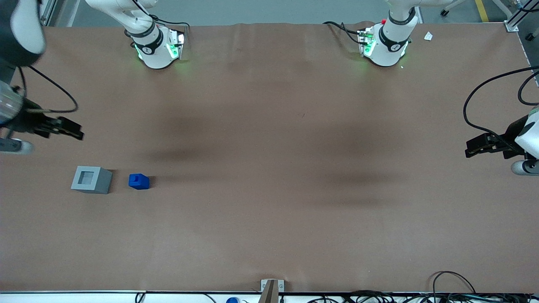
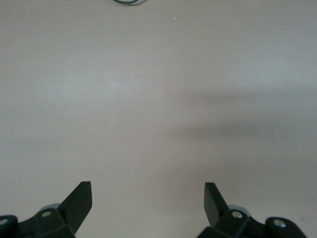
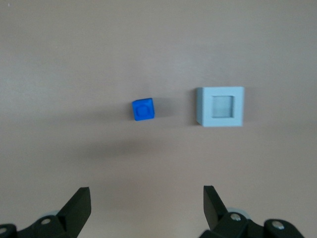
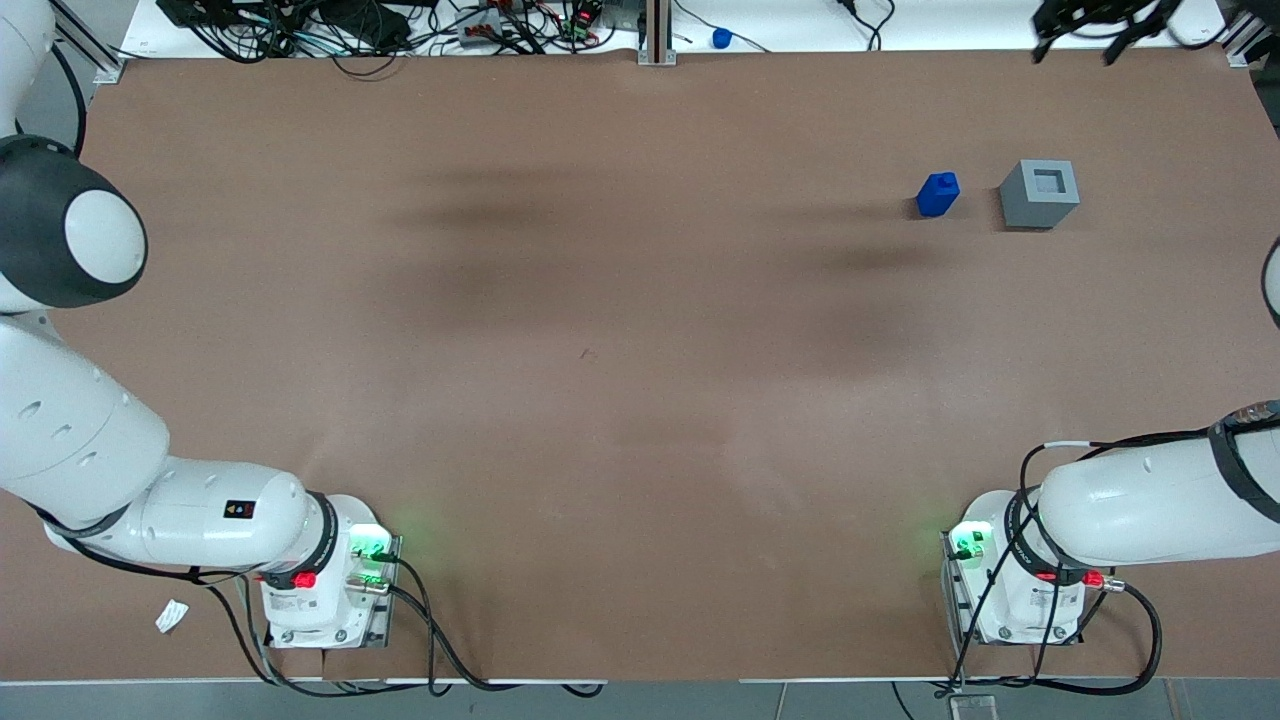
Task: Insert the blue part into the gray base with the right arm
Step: 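Move the open right gripper down over the blue block, then close the right gripper on the blue block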
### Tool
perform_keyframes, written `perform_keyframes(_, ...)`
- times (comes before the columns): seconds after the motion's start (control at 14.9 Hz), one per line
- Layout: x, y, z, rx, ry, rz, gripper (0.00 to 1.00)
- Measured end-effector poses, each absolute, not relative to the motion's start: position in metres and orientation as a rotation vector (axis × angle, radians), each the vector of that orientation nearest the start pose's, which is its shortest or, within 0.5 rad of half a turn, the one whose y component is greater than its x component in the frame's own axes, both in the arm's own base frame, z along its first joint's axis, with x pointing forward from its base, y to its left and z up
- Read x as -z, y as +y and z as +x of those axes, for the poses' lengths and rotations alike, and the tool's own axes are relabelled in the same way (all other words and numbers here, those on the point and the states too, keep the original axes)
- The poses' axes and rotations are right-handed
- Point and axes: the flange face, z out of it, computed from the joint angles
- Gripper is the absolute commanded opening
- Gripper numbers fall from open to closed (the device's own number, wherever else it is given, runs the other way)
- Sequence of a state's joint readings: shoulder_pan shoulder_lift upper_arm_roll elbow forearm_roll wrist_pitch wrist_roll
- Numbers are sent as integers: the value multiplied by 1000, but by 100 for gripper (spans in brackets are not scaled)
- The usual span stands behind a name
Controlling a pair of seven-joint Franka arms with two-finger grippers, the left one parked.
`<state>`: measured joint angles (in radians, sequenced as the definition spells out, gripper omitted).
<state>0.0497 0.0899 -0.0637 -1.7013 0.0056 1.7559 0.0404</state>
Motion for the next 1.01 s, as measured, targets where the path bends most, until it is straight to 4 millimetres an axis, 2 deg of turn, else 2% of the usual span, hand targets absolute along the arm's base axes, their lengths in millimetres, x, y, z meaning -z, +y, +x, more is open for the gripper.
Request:
perform_keyframes(0.13, -489, 4, 600, -71, 62, -3145, 100)
perform_keyframes(0.34, -433, 5, 617, -58, 60, -3150, 100)
perform_keyframes(0.61, -351, 3, 617, -55, 78, -3155, 100)
perform_keyframes(0.74, -327, 4, 615, -87, 123, -3156, 100)
perform_keyframes(1.01, -303, 11, 615, -60, 125, -3158, 100)
